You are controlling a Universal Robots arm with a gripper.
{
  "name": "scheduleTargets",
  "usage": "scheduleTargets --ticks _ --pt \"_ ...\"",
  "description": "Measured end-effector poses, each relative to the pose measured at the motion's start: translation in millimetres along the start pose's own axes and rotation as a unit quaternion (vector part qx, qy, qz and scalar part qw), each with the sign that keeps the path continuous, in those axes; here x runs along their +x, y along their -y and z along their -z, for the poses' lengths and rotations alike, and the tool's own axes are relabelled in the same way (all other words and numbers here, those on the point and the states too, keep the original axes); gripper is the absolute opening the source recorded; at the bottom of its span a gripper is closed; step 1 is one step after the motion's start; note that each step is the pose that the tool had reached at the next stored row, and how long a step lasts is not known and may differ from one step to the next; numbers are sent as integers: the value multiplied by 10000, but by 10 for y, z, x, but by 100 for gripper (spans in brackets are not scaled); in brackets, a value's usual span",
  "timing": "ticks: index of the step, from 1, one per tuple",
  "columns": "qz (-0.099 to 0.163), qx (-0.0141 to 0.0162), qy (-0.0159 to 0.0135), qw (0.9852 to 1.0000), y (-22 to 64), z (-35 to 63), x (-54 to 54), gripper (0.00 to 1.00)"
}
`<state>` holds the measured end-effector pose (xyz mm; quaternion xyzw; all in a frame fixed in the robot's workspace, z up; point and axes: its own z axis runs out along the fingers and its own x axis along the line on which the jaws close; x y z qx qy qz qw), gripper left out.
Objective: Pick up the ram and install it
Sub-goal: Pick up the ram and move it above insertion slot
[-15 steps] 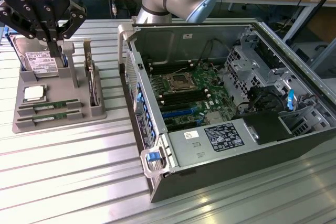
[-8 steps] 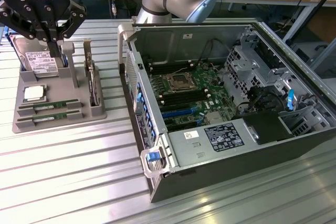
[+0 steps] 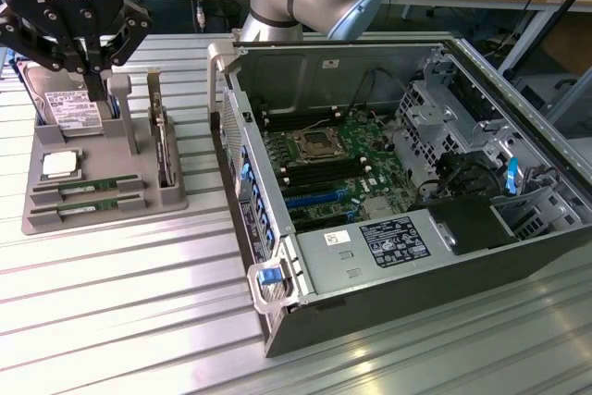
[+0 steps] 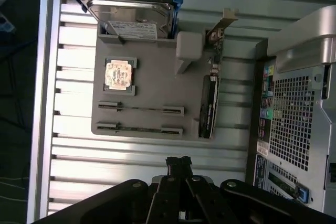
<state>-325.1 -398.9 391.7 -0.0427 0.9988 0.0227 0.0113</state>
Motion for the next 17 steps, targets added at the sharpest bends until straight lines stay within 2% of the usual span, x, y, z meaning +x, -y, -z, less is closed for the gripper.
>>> scheduleTargets --ticks 6,9,17 --pt "365 -9 -16 9993 0 0 0 11" --pt "551 -14 -24 9985 0 0 0 11" --pt "1044 -26 -46 9945 0 0 0 11"
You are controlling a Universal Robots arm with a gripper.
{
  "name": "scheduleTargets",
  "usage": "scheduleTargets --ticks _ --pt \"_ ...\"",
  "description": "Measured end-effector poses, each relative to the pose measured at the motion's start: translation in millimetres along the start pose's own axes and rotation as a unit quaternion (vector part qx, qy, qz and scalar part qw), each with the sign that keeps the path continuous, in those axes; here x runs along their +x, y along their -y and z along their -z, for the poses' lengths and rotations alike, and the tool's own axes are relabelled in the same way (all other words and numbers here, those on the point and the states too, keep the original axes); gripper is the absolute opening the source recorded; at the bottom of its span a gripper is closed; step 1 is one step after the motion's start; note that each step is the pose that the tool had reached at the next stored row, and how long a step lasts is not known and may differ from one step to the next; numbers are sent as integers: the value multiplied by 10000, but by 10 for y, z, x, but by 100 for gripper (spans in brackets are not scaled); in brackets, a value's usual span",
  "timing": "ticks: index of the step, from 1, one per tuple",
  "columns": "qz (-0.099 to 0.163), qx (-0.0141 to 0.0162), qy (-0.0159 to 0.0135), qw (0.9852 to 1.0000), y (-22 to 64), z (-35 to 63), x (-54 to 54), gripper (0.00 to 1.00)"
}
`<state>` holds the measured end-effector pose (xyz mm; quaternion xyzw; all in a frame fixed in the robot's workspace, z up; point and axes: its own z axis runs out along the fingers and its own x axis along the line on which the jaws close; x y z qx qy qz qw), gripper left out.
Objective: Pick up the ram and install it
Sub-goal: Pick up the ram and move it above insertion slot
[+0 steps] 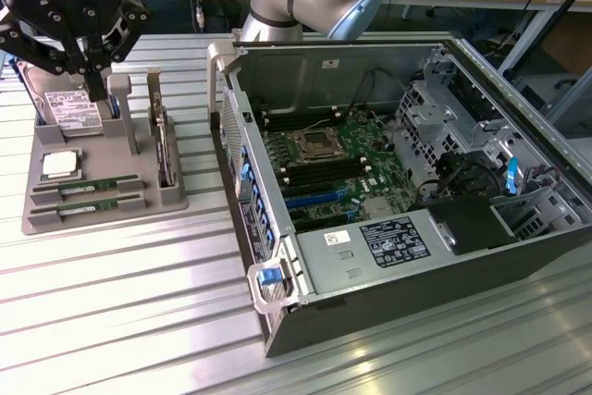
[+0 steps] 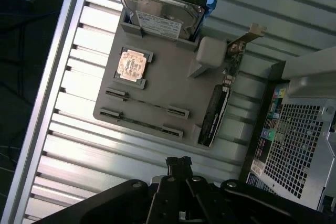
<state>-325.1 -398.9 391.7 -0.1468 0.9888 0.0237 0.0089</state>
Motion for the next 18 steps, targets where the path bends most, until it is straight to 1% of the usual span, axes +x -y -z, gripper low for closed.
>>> scheduleTargets --ticks 6,9,13,17,18 --pt "338 -8 -15 9994 0 0 0 11" --pt "427 -10 -19 9991 0 0 0 11" --pt "657 -16 -29 9978 0 0 0 11" --pt "751 -18 -34 9972 0 0 0 11" --pt "818 -20 -36 9966 0 0 0 11"
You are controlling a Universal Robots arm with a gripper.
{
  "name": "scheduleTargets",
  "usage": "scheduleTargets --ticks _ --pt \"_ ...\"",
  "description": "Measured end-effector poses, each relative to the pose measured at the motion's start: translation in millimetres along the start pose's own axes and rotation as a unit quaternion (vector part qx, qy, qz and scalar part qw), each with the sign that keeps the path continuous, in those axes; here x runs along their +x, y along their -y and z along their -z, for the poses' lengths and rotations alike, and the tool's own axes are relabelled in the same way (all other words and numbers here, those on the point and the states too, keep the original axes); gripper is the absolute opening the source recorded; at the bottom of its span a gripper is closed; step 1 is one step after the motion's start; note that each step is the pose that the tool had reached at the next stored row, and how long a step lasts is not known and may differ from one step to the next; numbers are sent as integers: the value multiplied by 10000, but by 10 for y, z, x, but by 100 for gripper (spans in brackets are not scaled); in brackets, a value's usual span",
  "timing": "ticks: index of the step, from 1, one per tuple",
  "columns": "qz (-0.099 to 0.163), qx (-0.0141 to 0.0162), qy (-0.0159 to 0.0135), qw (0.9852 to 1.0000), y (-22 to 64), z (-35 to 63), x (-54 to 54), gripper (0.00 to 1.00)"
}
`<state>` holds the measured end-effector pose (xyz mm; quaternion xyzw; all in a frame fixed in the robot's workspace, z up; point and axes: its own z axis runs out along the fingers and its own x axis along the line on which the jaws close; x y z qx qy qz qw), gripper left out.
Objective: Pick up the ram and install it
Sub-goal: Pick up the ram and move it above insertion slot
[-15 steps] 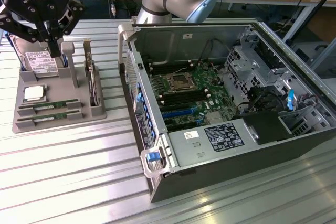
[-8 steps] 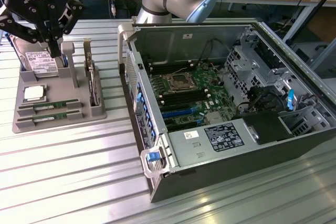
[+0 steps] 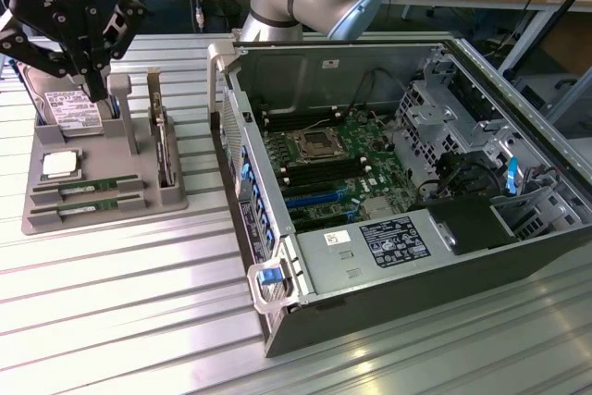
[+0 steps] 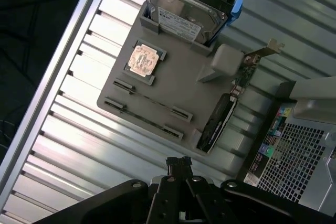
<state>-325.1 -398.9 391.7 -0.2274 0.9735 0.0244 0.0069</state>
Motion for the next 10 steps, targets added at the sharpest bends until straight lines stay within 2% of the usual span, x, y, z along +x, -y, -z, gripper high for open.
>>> scheduleTargets --ticks 10 --pt "458 -11 -21 9989 0 0 0 11"
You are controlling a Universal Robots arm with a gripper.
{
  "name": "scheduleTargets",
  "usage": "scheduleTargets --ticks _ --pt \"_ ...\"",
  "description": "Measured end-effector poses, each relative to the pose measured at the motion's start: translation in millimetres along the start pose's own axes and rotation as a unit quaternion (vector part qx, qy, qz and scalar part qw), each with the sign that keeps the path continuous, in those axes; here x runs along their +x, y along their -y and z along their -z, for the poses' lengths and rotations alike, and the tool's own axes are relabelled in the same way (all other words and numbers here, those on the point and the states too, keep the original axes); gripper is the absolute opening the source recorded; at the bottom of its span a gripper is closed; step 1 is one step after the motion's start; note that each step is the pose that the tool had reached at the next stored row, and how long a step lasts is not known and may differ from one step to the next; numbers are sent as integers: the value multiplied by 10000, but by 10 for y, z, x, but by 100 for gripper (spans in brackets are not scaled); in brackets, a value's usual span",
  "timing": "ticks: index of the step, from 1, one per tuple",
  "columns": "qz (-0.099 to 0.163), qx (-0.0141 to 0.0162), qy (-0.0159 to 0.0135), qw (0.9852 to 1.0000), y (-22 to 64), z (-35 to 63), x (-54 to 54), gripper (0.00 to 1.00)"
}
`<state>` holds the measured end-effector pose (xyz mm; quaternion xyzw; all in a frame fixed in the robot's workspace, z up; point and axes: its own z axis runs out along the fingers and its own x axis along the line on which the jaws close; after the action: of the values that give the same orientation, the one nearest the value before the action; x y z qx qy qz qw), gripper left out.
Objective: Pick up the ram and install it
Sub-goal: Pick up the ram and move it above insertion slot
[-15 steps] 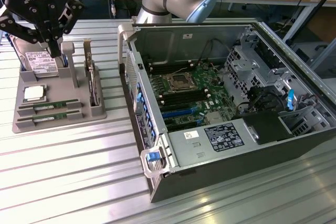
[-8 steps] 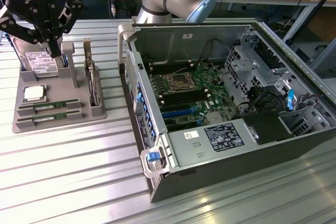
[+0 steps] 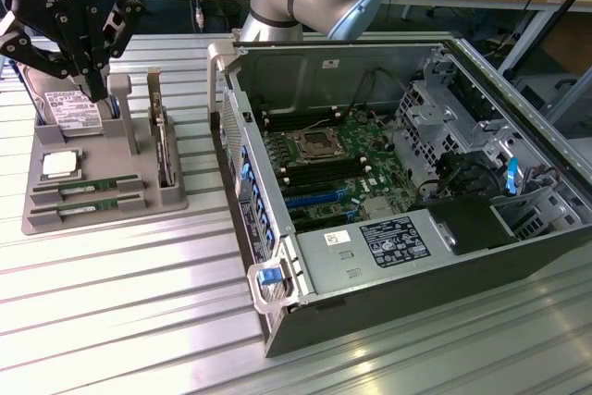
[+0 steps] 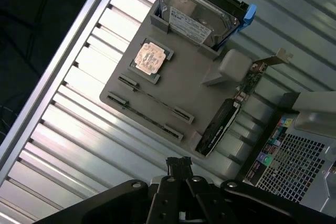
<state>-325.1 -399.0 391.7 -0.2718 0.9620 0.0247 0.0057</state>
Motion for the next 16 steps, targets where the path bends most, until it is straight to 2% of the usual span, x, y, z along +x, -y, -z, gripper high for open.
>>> scheduleTargets --ticks 5,16 --pt "231 -5 -10 9997 0 0 0 11" --pt "660 -16 -29 9978 0 0 0 11"
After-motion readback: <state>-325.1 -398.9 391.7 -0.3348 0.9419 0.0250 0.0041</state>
